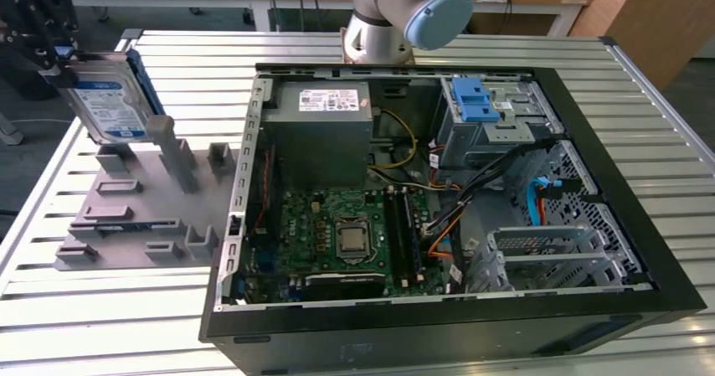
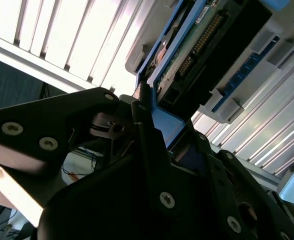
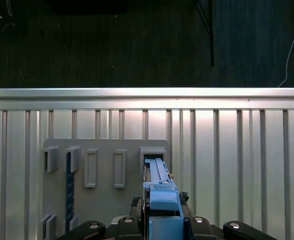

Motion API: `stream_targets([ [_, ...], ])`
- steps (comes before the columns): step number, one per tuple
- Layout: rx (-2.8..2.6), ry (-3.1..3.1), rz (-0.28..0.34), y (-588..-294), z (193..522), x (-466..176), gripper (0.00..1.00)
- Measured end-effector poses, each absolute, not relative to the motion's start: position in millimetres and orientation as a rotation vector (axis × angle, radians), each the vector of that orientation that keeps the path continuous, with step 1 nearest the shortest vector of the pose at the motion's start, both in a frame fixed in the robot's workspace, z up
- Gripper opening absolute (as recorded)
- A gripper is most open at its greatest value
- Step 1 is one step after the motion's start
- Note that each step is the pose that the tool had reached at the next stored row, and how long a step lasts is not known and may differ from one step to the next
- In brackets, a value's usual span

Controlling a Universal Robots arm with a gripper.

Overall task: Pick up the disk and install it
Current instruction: 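Pick up the disk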

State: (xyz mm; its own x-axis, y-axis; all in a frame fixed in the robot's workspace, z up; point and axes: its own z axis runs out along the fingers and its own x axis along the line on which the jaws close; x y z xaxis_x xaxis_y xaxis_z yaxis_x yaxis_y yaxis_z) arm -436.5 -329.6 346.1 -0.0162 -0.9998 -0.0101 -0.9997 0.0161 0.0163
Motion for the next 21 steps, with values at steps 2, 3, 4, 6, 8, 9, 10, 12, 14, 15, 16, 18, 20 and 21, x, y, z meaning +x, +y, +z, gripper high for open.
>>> stream_targets([
  [2,2.2,-2.236,-0.029,-329.6,348.2,-436.5,0.36],
  [3,2.2,-2.236,-0.029,-329.6,349.1,-436.5,0.36],
  [4,2.2,-2.236,-0.029,-329.6,349.9,-436.5,0.36],
  [6,2.201,-2.236,-0.029,-329.6,350.5,-436.5,0.36],
  [8,2.2,-2.236,-0.029,-329.6,351.3,-436.4,0.36],
  [9,2.2,-2.236,-0.029,-329.6,351.7,-436.5,0.36],
  [10,2.2,-2.236,-0.029,-329.5,352.1,-436.5,0.36],
  [12,2.2,-2.236,-0.029,-329.5,353.0,-436.4,0.36],
  [14,2.2,-2.236,-0.029,-329.5,354.0,-436.4,0.36],
  [15,2.2,-2.236,-0.029,-329.5,354.5,-436.5,0.36],
  [16,2.2,-2.236,-0.029,-329.5,355.0,-436.5,0.36],
  [18,2.2,-2.236,-0.029,-329.5,356.1,-436.5,0.36],
  [20,2.2,-2.236,-0.029,-329.5,357.6,-436.4,0.36],
  [21,2.2,-2.236,-0.029,-329.5,358.4,-436.4,0.36],
])
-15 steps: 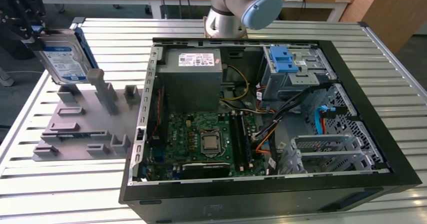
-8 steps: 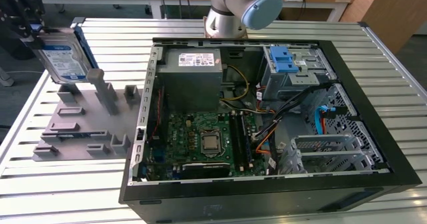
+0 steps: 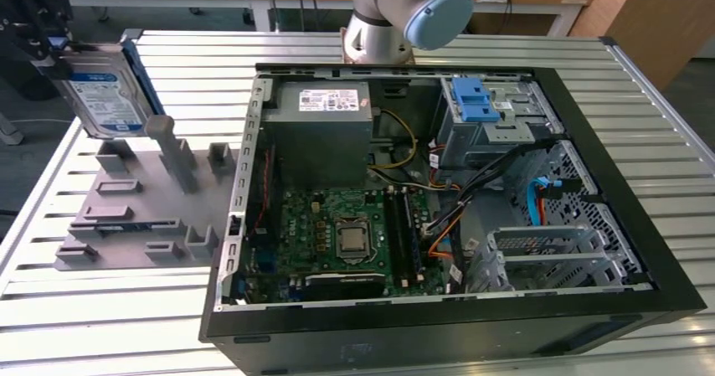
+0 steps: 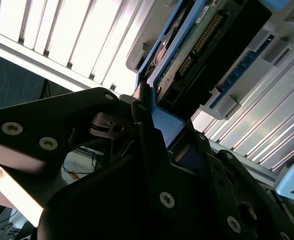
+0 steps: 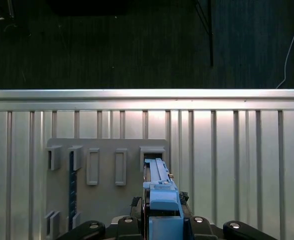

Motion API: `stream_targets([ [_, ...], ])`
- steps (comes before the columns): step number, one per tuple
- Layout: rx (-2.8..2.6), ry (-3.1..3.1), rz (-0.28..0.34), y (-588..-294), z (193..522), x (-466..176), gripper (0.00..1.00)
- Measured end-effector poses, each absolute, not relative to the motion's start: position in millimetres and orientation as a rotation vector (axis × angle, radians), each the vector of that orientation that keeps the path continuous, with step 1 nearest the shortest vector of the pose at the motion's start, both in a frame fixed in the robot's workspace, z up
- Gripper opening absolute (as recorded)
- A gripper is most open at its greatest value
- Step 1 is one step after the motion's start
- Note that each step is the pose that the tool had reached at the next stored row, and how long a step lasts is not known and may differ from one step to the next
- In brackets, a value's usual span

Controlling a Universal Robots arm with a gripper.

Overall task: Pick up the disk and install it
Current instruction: 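Pick up the disk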

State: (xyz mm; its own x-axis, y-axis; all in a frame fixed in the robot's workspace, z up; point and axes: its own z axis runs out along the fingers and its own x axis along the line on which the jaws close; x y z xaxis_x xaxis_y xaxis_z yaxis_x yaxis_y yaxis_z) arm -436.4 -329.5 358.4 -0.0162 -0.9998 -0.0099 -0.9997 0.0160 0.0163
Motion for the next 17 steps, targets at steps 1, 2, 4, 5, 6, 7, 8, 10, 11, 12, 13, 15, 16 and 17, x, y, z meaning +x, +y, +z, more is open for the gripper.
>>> stream_targets([
  [1,2.2,-2.236,-0.029,-329.5,359.1,-436.5,0.36],
  [2,2.201,-2.236,-0.029,-329.5,359.7,-436.5,0.36],
  [4,2.2,-2.236,-0.029,-329.5,361.0,-436.4,0.36],
  [5,2.2,-2.236,-0.029,-329.5,361.6,-436.5,0.36],
  [6,2.2,-2.236,-0.029,-329.5,362.2,-436.5,0.36],
  [7,2.2,-2.236,-0.029,-329.5,362.8,-436.5,0.36],
  [8,2.2,-2.236,-0.029,-329.5,363.4,-436.4,0.36],
  [10,2.2,-2.236,-0.029,-329.5,364.9,-436.5,0.36],
  [11,2.2,-2.236,-0.029,-329.5,365.6,-436.5,0.36],
  [12,2.2,-2.236,-0.029,-329.5,366.4,-436.5,0.36],
  [13,2.2,-2.236,-0.029,-329.5,367.1,-436.5,0.36],
  [15,2.2,-2.236,-0.029,-329.5,368.4,-436.5,0.36],
  [16,2.2,-2.236,-0.029,-329.5,369.0,-436.5,0.36],
  [17,2.2,-2.236,-0.029,-329.5,369.7,-436.5,0.36],
])
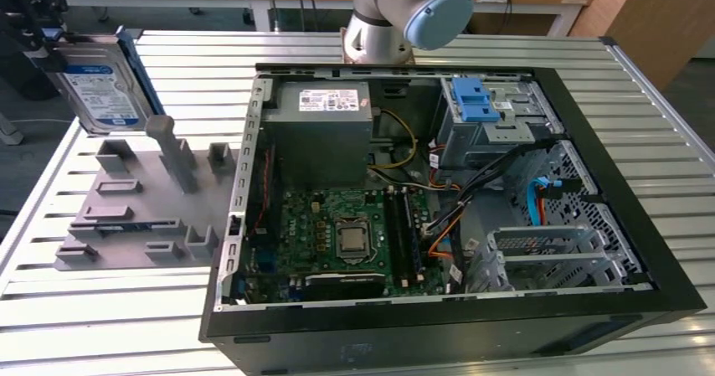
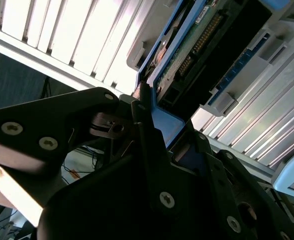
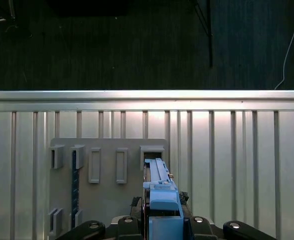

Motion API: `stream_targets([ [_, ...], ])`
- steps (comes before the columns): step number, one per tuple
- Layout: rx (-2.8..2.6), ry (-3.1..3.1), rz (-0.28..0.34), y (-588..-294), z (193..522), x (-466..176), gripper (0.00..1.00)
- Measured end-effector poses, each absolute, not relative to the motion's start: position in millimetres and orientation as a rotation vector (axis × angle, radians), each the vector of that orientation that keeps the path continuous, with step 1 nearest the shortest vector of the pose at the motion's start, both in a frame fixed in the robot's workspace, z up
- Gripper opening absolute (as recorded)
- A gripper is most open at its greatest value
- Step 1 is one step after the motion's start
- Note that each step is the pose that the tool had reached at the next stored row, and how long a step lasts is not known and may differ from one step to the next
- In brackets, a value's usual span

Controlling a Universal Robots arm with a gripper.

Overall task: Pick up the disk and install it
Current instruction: 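Pick up the disk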

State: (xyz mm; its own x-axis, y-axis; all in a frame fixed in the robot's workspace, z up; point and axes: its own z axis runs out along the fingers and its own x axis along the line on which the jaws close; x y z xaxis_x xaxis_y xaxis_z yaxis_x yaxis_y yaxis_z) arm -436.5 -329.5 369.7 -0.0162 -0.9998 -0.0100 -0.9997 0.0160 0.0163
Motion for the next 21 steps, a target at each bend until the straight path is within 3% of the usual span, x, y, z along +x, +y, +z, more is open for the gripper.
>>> stream_targets([
  [21,2.2,-2.236,-0.029,-329.5,382.7,-436.5,0.36],
])
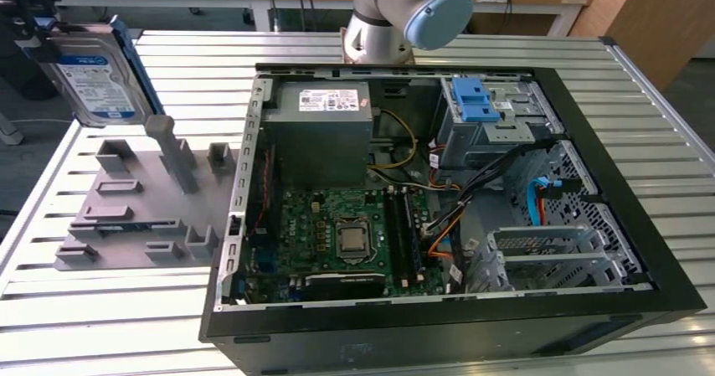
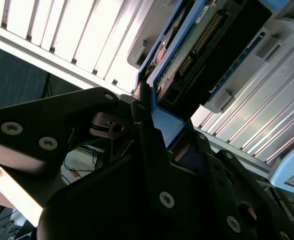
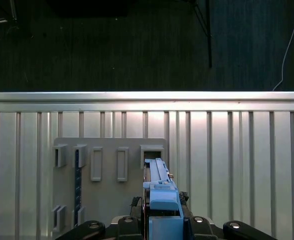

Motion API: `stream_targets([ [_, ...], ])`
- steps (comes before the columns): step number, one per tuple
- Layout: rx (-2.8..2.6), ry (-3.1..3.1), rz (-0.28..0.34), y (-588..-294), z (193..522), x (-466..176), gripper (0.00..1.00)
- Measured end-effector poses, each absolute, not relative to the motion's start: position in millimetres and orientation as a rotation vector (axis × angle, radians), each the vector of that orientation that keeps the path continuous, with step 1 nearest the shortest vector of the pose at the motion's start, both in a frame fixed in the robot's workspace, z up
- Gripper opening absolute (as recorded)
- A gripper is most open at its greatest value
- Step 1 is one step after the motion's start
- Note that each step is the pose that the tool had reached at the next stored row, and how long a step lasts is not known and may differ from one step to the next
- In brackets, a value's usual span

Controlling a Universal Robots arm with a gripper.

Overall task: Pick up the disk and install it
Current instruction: 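Pick up the disk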

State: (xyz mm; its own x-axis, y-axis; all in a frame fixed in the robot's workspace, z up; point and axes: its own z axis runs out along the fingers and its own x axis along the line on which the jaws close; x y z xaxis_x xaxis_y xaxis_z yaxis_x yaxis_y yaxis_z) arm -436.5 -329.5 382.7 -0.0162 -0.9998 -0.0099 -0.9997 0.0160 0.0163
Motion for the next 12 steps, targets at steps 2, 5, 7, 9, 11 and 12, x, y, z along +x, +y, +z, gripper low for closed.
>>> stream_targets([
  [2,2.2,-2.236,-0.029,-329.5,383.9,-436.5,0.36],
  [5,2.2,-2.236,-0.029,-329.5,385.7,-436.5,0.36],
  [7,2.2,-2.236,-0.029,-329.5,386.7,-436.5,0.36],
  [9,2.2,-2.236,-0.029,-329.5,387.9,-436.5,0.36],
  [11,2.2,-2.236,-0.029,-329.5,389.0,-436.5,0.36],
  [12,2.2,-2.236,-0.029,-329.5,389.6,-436.5,0.36],
])
